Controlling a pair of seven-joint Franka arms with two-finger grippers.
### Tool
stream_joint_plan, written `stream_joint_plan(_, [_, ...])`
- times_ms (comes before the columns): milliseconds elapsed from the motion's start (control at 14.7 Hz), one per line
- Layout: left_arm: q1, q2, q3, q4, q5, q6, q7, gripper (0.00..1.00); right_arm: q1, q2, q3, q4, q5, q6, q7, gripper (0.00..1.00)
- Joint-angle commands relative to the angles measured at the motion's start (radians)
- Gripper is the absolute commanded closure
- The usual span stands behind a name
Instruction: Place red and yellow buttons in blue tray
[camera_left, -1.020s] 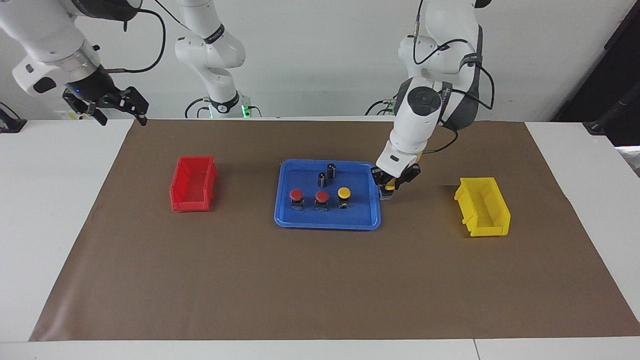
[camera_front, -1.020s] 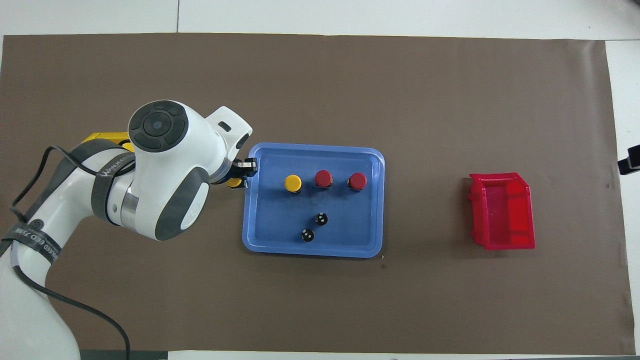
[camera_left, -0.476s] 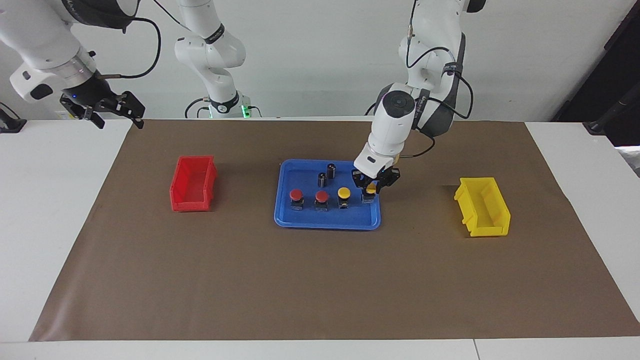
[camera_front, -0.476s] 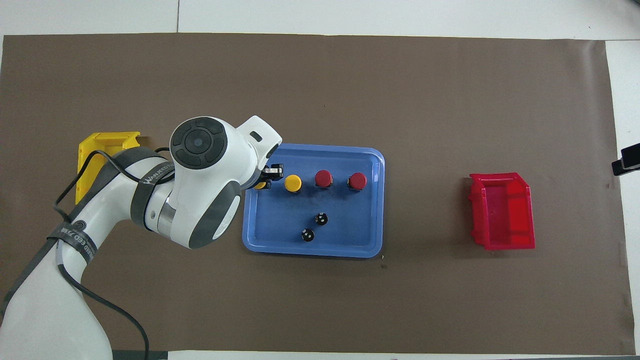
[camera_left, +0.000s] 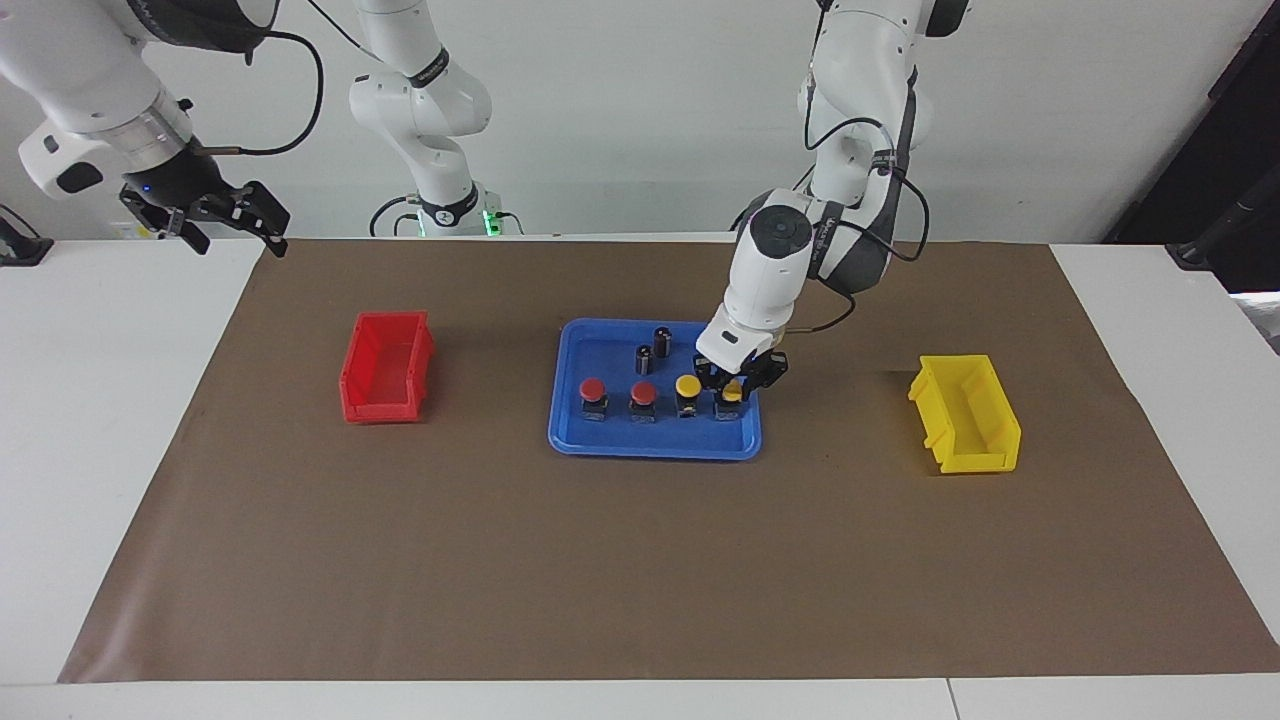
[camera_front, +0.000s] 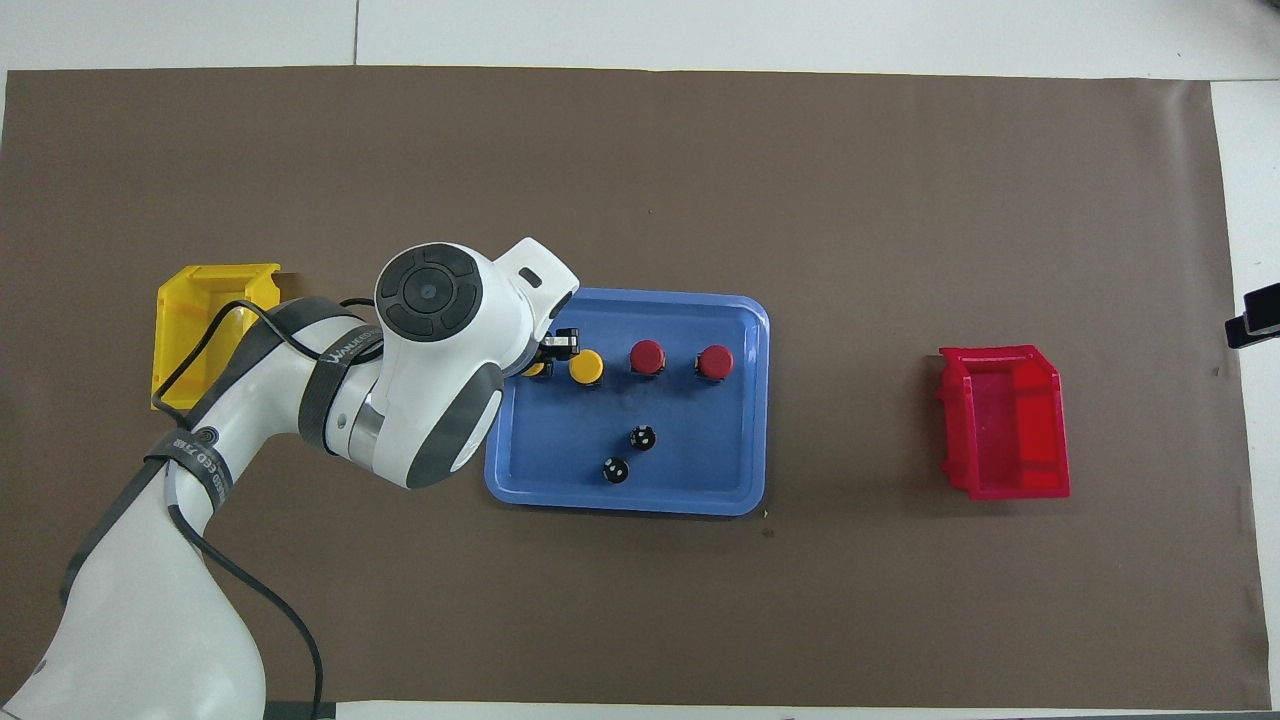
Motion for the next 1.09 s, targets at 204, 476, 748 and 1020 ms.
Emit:
stream_joint_plan(204, [0.002,-0.027,0.026,0.029,-0.011,-0.092,0.015,0.0,0.0,-0.024,0.005,-0.027,-0.011,0.013,0.018,0.0])
stream_joint_plan(476, [0.051,-0.082,0.038,0.095,0.031,-0.307,0.053,0.0,0.003,-0.026,0.006,-0.027,-0.005,0.007,0.015,0.0])
stream_joint_plan(748, [0.2,-0.197,0.038,0.112,0.044,-0.408,0.301,0.0,0.002,-0.026,0.006,-0.028,0.0,0.005,0.015,0.0])
stream_joint_plan(1020, [0.35,-0.263,0.038,0.177,0.05,-0.512,0.421,0.0,0.003,-0.026,0.006,-0.028,0.001,0.005,0.013,0.0])
